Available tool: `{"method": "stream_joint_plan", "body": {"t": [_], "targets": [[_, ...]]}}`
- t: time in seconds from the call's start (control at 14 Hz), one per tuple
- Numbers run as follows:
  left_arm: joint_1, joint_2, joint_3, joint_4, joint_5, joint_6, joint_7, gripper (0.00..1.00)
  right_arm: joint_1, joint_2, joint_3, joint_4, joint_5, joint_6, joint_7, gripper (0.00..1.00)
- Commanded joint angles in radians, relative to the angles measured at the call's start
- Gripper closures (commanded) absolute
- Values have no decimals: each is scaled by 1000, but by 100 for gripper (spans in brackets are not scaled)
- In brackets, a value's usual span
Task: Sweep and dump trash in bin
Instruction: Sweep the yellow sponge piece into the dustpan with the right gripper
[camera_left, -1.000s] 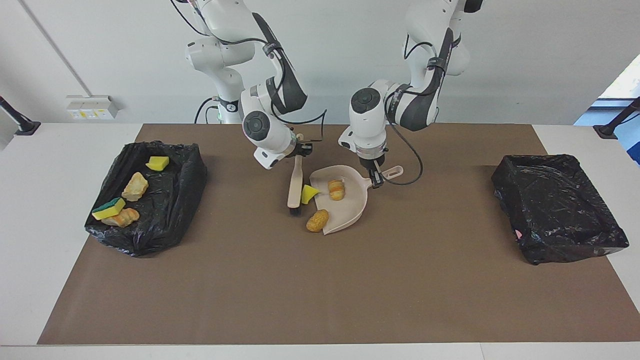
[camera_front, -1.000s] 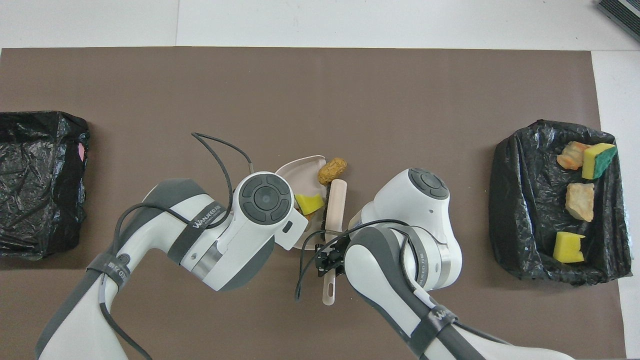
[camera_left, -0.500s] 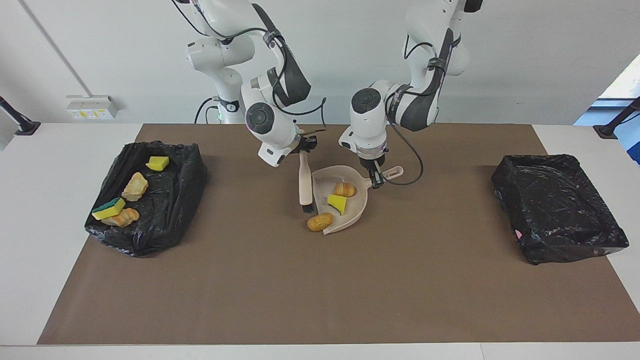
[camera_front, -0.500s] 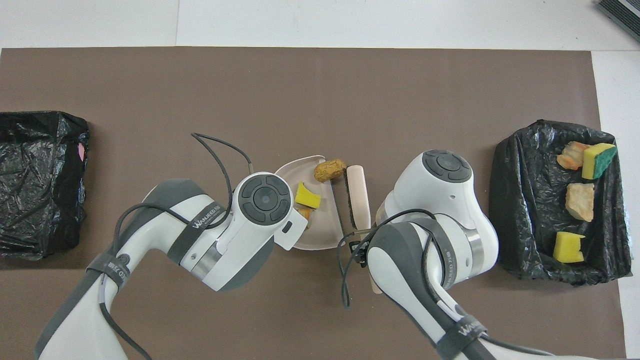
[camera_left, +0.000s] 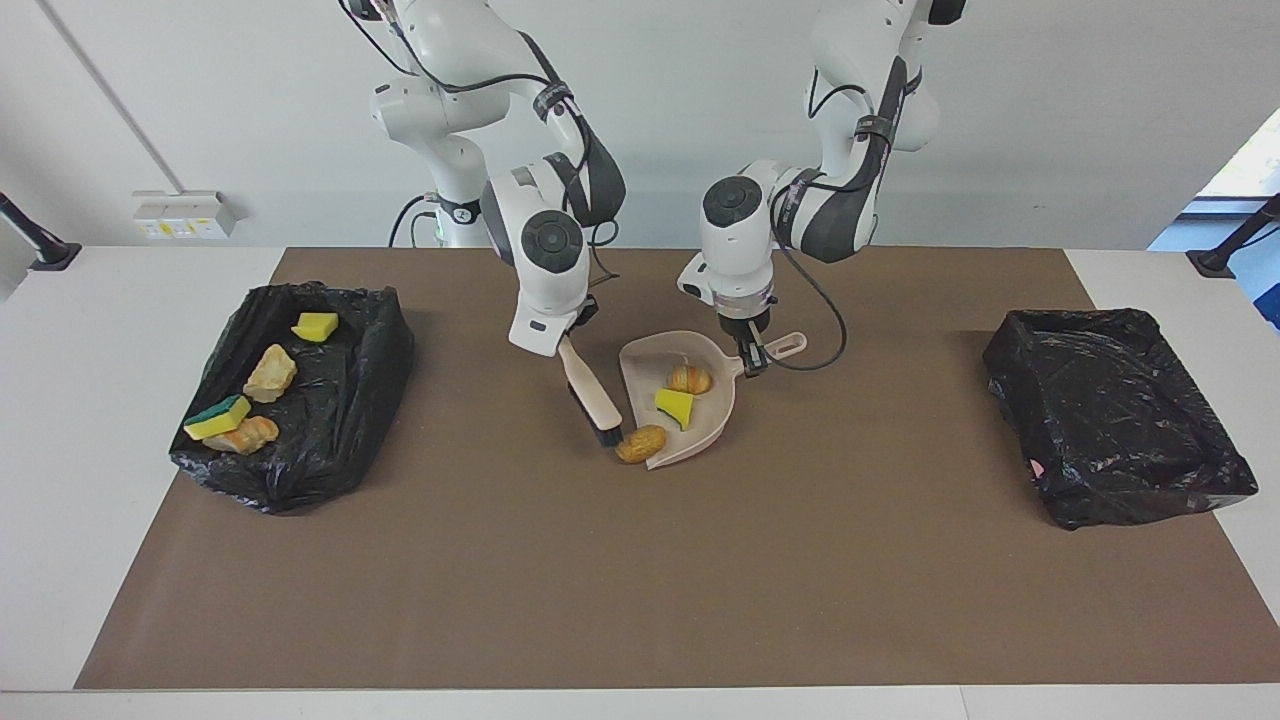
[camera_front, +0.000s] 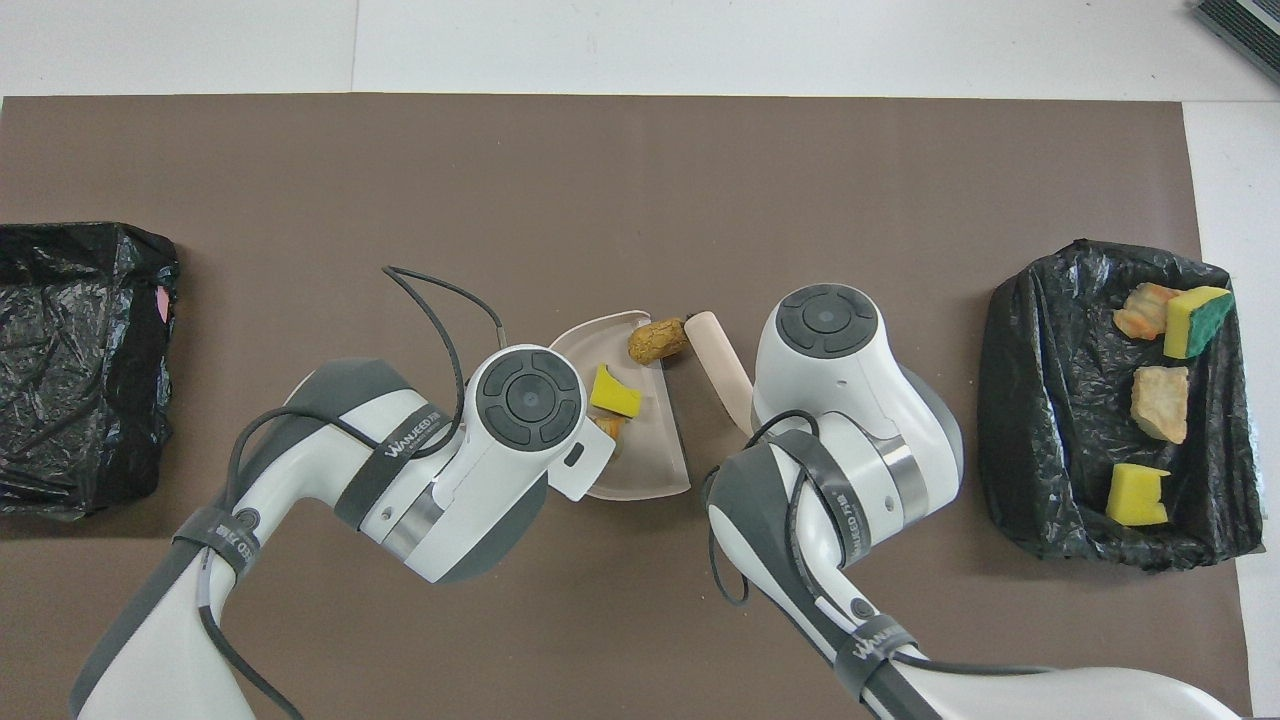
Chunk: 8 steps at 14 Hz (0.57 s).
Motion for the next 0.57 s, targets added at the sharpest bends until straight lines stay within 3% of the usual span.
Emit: {"method": "stream_joint_plan", "body": {"t": [0.0, 0.21, 0.5], "targets": [[-3, -32, 3, -46, 11, 24, 14, 100, 12, 3, 6, -18, 30, 11, 27, 100], [-3, -32, 5, -46, 11, 24, 13, 100, 1, -12, 6, -44, 270, -38, -15, 100], [-3, -40, 3, -59, 11, 24, 13, 100, 0, -67, 6, -30, 423, -187, -44, 100]]}}
